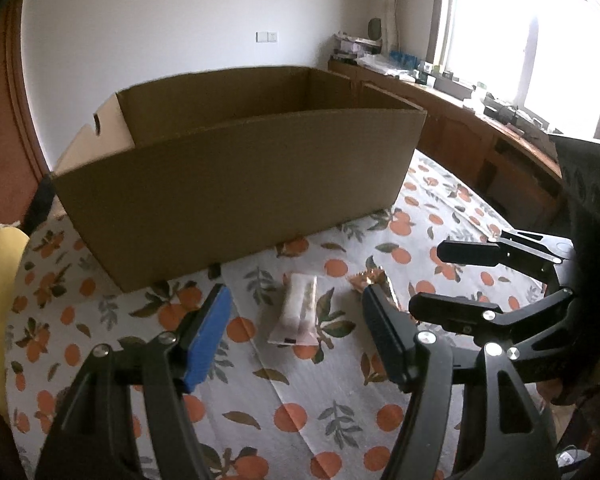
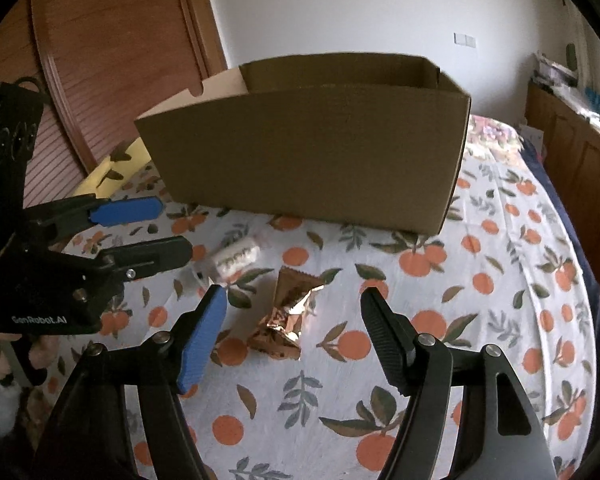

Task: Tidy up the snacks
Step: 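Withdraw both grippers toward the white packet and brown-gold candy, then close the left gripper on the white packet while the right grasps the brown-gold candy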

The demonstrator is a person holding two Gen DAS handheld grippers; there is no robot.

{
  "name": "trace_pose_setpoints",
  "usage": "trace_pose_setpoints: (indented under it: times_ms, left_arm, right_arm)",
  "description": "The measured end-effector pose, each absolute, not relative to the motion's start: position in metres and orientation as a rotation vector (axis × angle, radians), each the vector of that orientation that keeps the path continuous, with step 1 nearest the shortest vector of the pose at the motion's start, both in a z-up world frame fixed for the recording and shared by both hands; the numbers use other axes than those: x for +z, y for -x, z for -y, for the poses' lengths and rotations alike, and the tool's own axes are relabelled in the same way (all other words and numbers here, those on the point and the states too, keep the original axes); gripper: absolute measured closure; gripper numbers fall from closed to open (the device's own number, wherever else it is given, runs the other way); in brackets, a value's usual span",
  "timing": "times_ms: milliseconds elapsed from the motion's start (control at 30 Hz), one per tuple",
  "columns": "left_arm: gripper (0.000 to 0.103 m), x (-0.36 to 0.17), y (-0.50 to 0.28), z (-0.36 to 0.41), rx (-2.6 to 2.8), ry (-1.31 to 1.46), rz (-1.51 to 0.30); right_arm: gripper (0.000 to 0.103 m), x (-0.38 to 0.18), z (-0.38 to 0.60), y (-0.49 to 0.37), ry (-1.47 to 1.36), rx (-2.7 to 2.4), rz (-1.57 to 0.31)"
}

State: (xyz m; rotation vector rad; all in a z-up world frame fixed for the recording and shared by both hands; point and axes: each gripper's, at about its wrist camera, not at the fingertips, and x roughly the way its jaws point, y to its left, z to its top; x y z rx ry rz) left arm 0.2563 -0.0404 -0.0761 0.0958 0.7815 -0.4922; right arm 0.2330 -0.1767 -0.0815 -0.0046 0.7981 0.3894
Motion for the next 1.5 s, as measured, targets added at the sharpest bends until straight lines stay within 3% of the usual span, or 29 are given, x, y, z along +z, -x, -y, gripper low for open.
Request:
trace_pose_setpoints:
  times_ms: [500, 900, 967, 1000, 1500]
  left_arm:
    - [0.036, -0.105, -0.277, 0.056, -0.490, -0.127, -0.830]
    - [0.062, -0.120, -0.287, 0.063, -0.471, -0.177, -0.882]
    - [0.079, -0.120, -0.286, 0.063, -0.473, -0.184, -0.879]
    - [0.082, -0.119, -0.285, 0.062, -0.474, -0.184, -0.877]
    - [0.083, -0.099, -0.243, 0.034, -0.505, -0.073, -0.837]
  right_arm:
    - [0.032, -0.106, 0.184, -0.237, -0.016, 0.376, -0.847]
    - [0.032, -0.107, 0.196, -0.241, -0.079, 0.378, -0.862]
    - [0.032, -0.106, 0.195, -0.242, -0.079, 0.378, -0.863]
    - [0.032, -0.106, 0.195, -0.241, -0.080, 0.377, -0.863]
    - [0.035, -0.105, 0.199, -0.240, -0.085, 0.377, -0.853]
